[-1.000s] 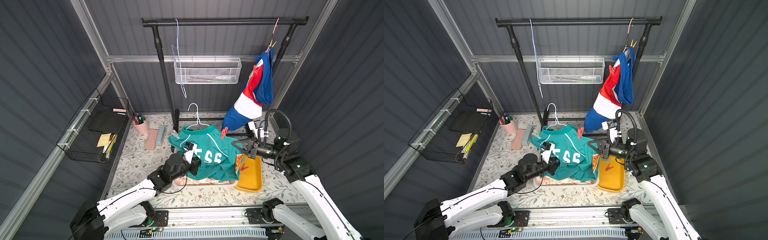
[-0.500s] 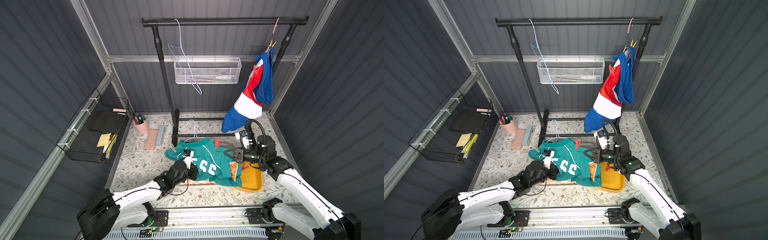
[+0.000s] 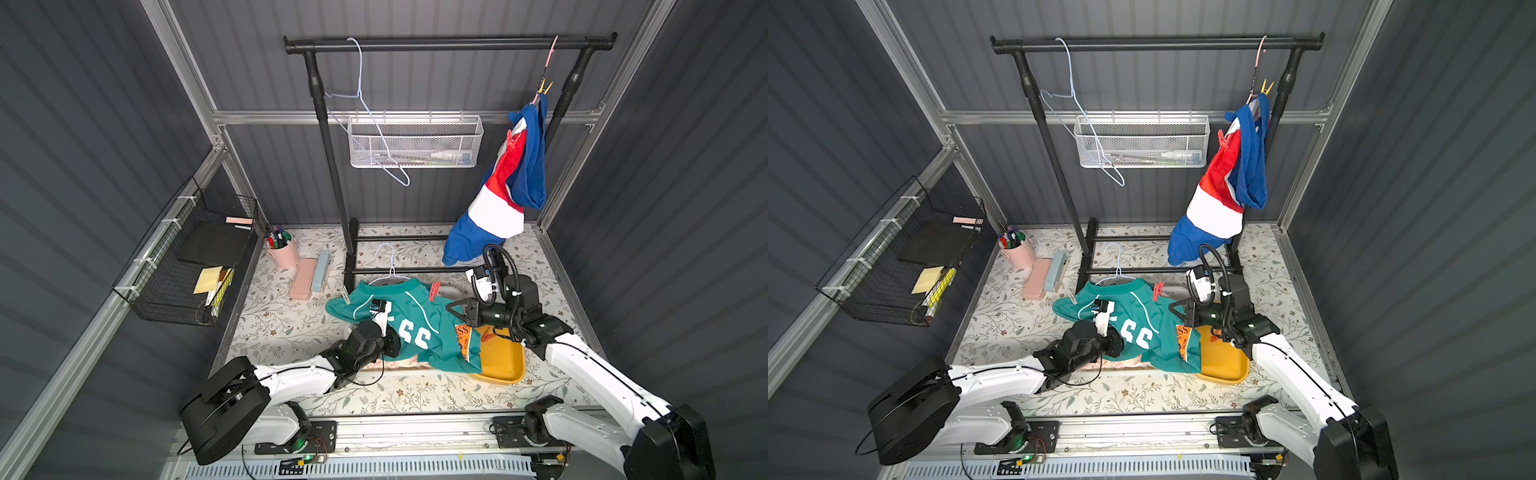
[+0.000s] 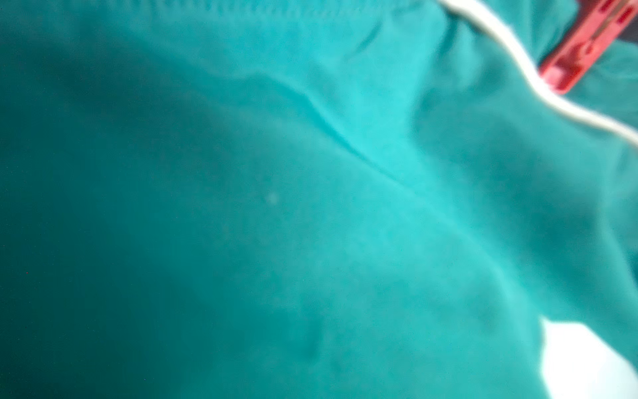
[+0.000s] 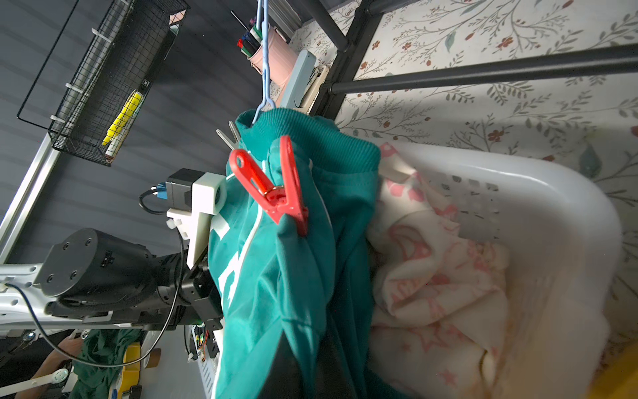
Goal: Remove the clothespins securing jackets to the hanger
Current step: Adjust the jacket in the basket.
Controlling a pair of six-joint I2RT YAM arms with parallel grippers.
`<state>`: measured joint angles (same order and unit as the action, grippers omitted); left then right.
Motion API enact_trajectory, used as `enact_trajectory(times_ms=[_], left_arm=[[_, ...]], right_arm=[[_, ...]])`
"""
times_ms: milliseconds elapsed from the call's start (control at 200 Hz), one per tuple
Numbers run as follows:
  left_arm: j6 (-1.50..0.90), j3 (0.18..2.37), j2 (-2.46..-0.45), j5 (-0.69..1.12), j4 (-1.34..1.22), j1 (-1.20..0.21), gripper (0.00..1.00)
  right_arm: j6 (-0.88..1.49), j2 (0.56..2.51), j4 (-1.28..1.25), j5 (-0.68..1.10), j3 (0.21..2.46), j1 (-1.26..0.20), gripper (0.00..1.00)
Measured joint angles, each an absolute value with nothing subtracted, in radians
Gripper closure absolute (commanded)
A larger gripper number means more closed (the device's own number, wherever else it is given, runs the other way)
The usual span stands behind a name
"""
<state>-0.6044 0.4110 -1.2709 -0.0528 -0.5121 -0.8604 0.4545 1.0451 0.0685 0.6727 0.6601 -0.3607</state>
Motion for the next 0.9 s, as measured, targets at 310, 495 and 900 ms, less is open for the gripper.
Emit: enact_trajectory(times_ms=[310,495,900], left_arm=[[-0.648,0.459,-1.011,-0.084,-0.253,-0.862,0.1],[-0.69,0.509,-0.907,-0.107,-0.152,-0.87,0.09],[-0.749,0.793,-0.901,-0.237,0.031,-0.87,0.06]], right_arm=[[0.443,1.031,0.075,0.673,0.671,-0.369,1.0],[0.437,1.031,0.086,0.673,0.688,-0.371,1.0],[0.428,1.03,0.099,0.675,0.69,-0.374,1.0]])
